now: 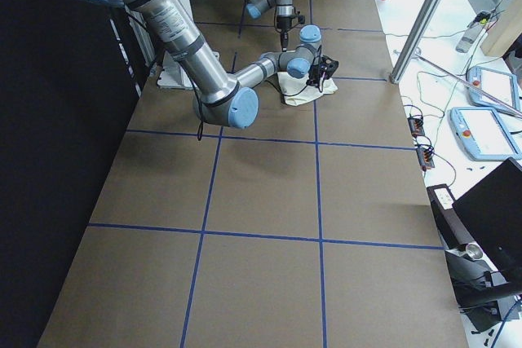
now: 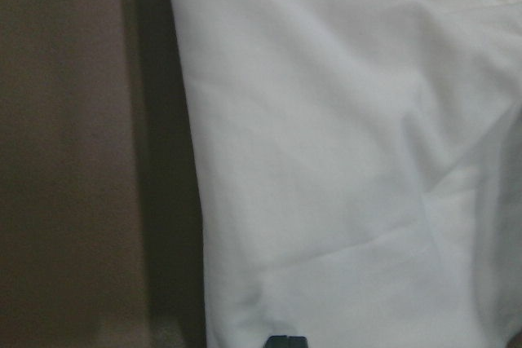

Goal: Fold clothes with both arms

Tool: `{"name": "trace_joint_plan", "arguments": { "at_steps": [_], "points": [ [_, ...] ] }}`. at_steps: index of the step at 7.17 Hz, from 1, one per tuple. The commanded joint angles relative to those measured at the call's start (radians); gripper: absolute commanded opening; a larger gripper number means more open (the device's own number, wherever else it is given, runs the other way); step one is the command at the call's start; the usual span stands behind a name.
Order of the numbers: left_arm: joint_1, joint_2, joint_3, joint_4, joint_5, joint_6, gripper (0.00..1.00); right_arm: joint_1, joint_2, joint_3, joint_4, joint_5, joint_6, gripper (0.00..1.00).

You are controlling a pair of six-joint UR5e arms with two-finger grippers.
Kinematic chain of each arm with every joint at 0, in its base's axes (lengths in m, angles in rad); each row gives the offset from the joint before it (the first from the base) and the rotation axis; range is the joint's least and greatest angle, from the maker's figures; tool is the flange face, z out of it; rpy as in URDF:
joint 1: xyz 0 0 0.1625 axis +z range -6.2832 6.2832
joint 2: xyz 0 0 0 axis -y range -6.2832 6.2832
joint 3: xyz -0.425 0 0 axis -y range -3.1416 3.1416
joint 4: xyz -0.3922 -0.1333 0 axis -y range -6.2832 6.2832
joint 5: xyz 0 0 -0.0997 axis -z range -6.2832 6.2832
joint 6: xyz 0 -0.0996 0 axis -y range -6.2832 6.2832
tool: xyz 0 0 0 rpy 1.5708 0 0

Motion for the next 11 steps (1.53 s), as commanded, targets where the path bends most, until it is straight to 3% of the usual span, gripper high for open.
{"name": "trace_joint_plan", "arguments": {
  "at_steps": [1, 3, 5, 6, 7, 9, 11],
  "points": [
    [-0.02, 0.009, 0.001, 0.004, -0.004, 0.034, 0.0, 0.014, 0.001, -0.004, 0.0, 0.005, -0.012, 0.0],
    [-0.092, 0.037, -0.013, 0.021, -0.011, 0.038, 0.0, 0.046, -0.029, -0.003, 0.0, 0.017, -0.072, 0.0],
    [-0.189, 0.075, -0.062, 0.105, -0.011, 0.211, 0.0, 0.127, -0.055, 0.017, -0.005, 0.148, -0.108, 0.0],
    [-0.226, 0.136, -0.159, 0.207, -0.011, 0.349, 0.0, 0.185, -0.132, 0.078, -0.006, 0.213, -0.146, 0.0],
    [-0.297, 0.217, -0.23, 0.255, -0.015, 0.527, 0.0, 0.247, -0.234, 0.15, -0.012, 0.259, -0.258, 0.0],
    [-0.538, 0.316, -0.225, 0.264, -0.151, 0.841, 0.0, 0.432, -0.394, 0.209, -0.014, 0.389, -0.537, 0.0],
    [-0.77, 0.335, -0.215, 0.454, -0.193, 1.229, 0.0, 0.622, -0.572, 0.24, -0.015, 0.454, -0.926, 0.0]
  ]
}}
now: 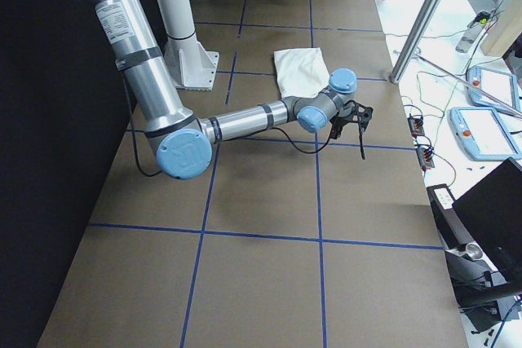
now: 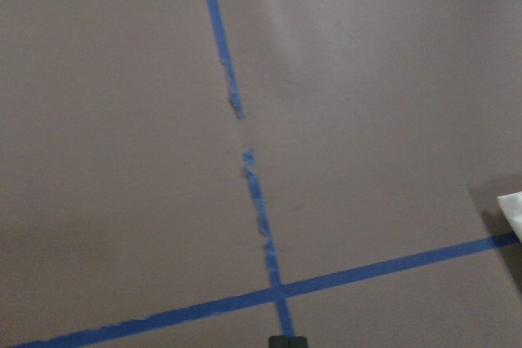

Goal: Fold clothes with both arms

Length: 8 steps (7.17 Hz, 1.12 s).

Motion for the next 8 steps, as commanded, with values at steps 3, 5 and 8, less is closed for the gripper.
{"name": "trace_joint_plan", "arguments": {
  "at_steps": [3, 5, 8],
  "points": [
    [-0.357, 0.032, 0.072, 0.284, -0.041, 0.589, 0.07, 0.322, -0.269, 0.087, -0.218, 0.044, -0.816, 0.0],
    [-0.354, 0.062, 0.085, 0.324, -0.123, 0.545, 0.65, 0.365, -0.333, 0.283, -0.616, 0.027, -1.115, 0.14],
    [-0.351, 0.18, 0.031, 0.252, -0.122, 0.452, 1.0, 0.356, -0.347, 0.325, -0.663, 0.019, -1.132, 1.0]
  ]
}}
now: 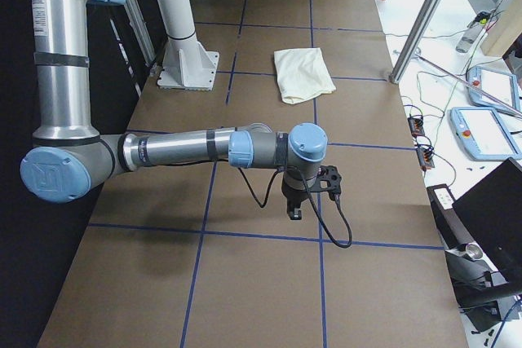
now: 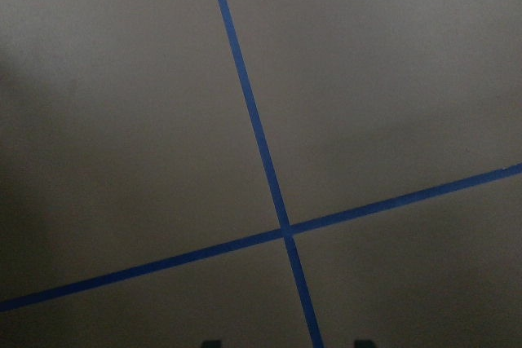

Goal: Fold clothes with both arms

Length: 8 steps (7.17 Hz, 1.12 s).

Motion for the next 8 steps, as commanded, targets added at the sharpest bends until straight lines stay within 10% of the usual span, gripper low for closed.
{"name": "trace_joint_plan", "arguments": {
  "at_steps": [1, 8],
  "points": [
    [0.002, 0.015, -0.045, -0.005, 0.004, -0.196, 1.0, -0.002, -0.007, 0.009, -0.015, 0.002, -0.001, 1.0],
    [0.007, 0.053, -0.264, 0.33, 0.008, -0.046, 1.0, -0.031, -0.015, -0.028, 0.002, 0.002, 0.002, 1.0]
  ]
}}
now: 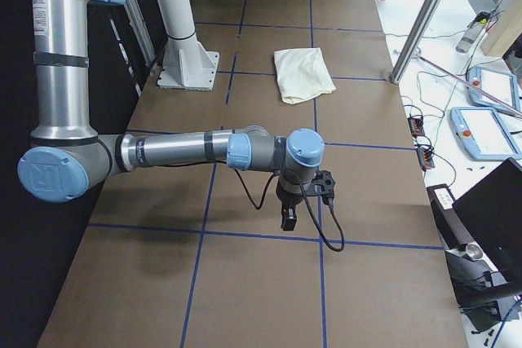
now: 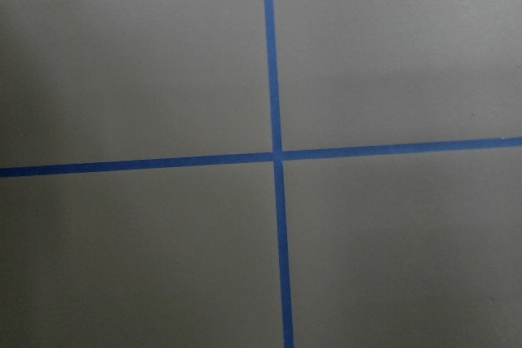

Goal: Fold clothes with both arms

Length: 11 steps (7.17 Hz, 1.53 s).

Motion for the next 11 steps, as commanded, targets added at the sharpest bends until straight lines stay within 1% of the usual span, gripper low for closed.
{"name": "trace_joint_plan", "arguments": {
  "at_steps": [1, 4, 5, 6, 7, 8, 10, 11],
  "points": [
    [0.0, 0.059, -0.113, -0.006, -0.003, 0.004, 1.0, -0.007, 0.0, -0.008, 0.016, 0.0, 0.0, 1.0],
    [0.004, 0.074, -0.109, 0.001, -0.001, -0.005, 1.0, -0.009, 0.0, -0.015, 0.026, 0.003, 0.0, 1.0],
    [0.004, 0.06, -0.08, 0.015, -0.011, -0.005, 1.0, -0.009, 0.0, -0.018, 0.027, 0.005, 0.0, 1.0],
    [0.015, 0.04, -0.08, 0.076, -0.005, 0.001, 1.0, -0.009, 0.0, -0.021, 0.061, 0.008, 0.002, 1.0],
    [0.03, 0.006, -0.096, 0.175, 0.002, 0.006, 1.0, -0.009, 0.0, -0.024, 0.087, 0.008, 0.023, 1.0],
    [0.034, 0.017, -0.115, 0.19, 0.04, 0.065, 1.0, -0.009, 0.0, -0.023, 0.114, 0.008, 0.067, 1.0],
    [0.04, 0.002, -0.103, 0.187, 0.037, 0.083, 1.0, -0.009, -0.002, -0.028, 0.133, 0.008, 0.078, 1.0],
    [0.04, -0.027, -0.103, 0.19, 0.037, 0.083, 1.0, -0.009, -0.002, -0.028, 0.133, 0.008, 0.078, 1.0]
  ]
}}
